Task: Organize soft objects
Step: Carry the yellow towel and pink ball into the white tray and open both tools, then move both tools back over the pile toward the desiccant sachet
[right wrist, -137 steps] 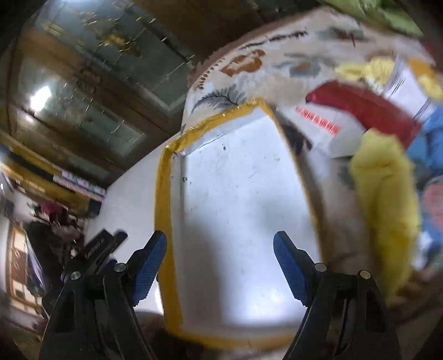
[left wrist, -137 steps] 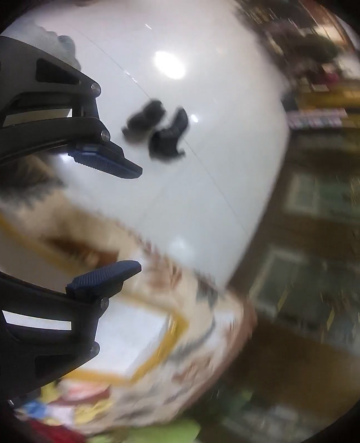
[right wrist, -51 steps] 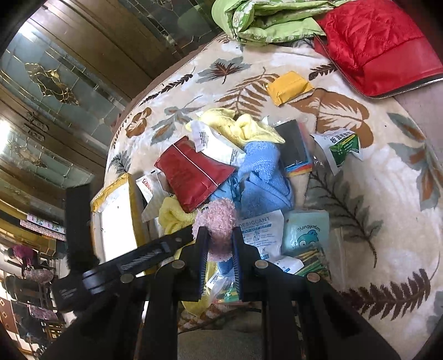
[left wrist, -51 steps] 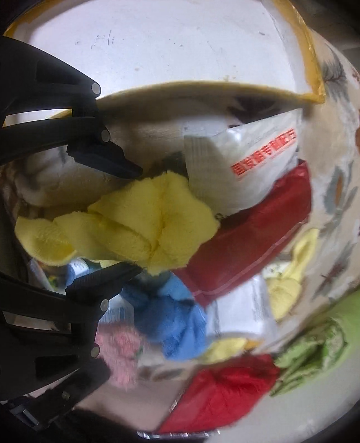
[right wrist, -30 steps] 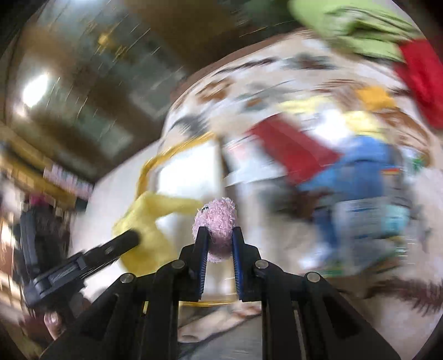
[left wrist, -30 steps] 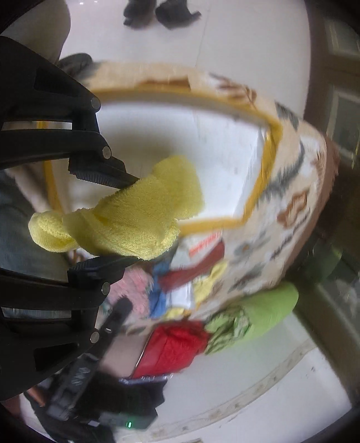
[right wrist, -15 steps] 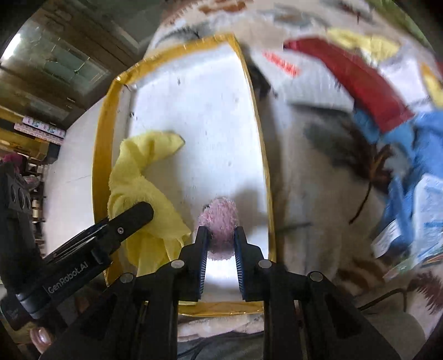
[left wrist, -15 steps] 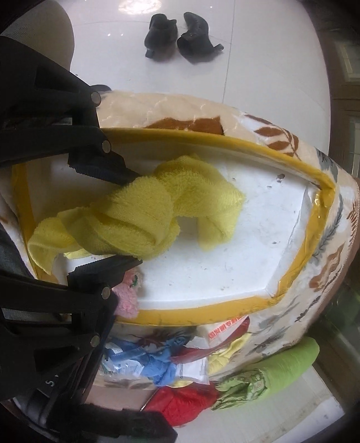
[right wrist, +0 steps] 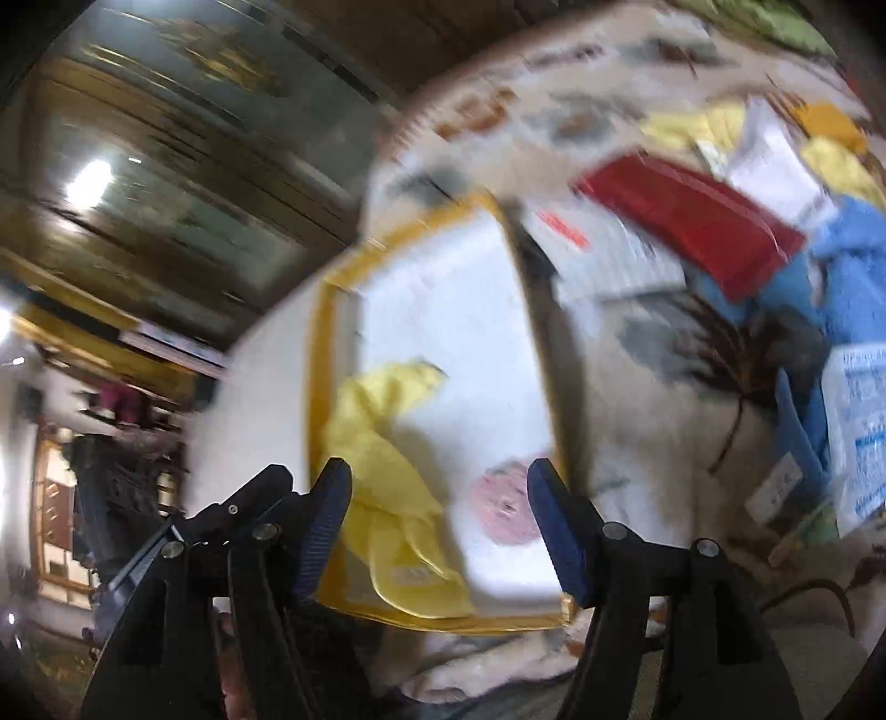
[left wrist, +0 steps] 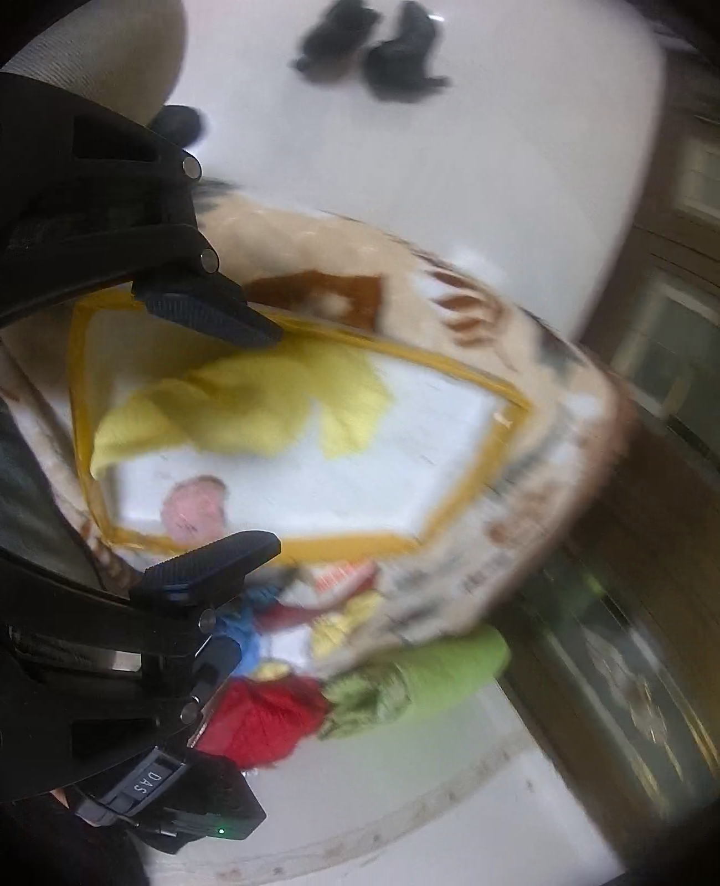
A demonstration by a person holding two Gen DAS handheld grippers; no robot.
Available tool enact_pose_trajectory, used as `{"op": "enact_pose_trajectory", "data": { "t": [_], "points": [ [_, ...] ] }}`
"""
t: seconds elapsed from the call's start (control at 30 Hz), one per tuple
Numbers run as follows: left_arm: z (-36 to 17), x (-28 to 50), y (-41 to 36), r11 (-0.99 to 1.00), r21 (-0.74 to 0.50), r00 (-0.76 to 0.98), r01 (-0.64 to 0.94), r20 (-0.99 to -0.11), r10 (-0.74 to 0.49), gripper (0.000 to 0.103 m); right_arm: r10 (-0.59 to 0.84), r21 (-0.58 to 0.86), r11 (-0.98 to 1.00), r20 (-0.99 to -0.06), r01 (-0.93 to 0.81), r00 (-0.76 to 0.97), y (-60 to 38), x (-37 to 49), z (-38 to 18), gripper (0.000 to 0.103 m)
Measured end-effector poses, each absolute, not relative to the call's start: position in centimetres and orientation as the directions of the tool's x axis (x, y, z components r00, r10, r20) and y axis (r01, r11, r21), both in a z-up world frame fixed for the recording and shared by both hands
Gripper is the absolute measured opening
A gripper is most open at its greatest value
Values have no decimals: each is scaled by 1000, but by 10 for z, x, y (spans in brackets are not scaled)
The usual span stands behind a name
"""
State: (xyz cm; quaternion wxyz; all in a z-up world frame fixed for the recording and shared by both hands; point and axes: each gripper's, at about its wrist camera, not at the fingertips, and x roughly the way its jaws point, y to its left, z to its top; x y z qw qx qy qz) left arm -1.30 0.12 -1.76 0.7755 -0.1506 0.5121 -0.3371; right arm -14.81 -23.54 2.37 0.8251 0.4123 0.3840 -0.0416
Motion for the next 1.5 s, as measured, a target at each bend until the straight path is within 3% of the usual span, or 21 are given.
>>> {"op": "enact_pose_trajectory", "data": {
  "t": [0.13,0.23,0.47,0.73,1.03,1.27,1.37,1.43,1.5],
  "points": [
    [-8,-41,-10,721,-511,300,469,-675,-674,69,165,657,681,-568,324,806,-235,-168,45,66],
    [-12,-54,-28,683,-513,222,521,-691,-688,69,51,647,680,-510,344,858,-236,-188,56,66],
    [-2,-88,-64,614,-468,180,636,-683,-708,69,233,799,524,-468,295,853,-277,-232,46,67],
    [-8,-119,-144,470,-481,-51,740,-737,-674,69,113,680,482,-674,553,730,-352,-275,23,68],
    [-19,-130,-192,430,-489,-141,759,-768,-625,69,131,626,418,-759,658,638,-377,-289,-16,68],
    [-30,-135,-204,402,-502,-187,765,-772,-608,69,140,441,563,-884,699,446,-379,-244,-34,67],
    [-34,-142,-213,375,-459,-193,806,-801,-566,69,167,416,576,-903,704,396,-379,-236,-43,59],
    [-36,-147,-222,349,-449,-215,823,-814,-540,68,186,404,563,-912,720,367,-379,-236,-51,39],
    [-41,-149,-233,334,-423,-210,842,-828,-520,68,200,418,550,-907,724,371,-380,-240,-55,37]
  ]
}}
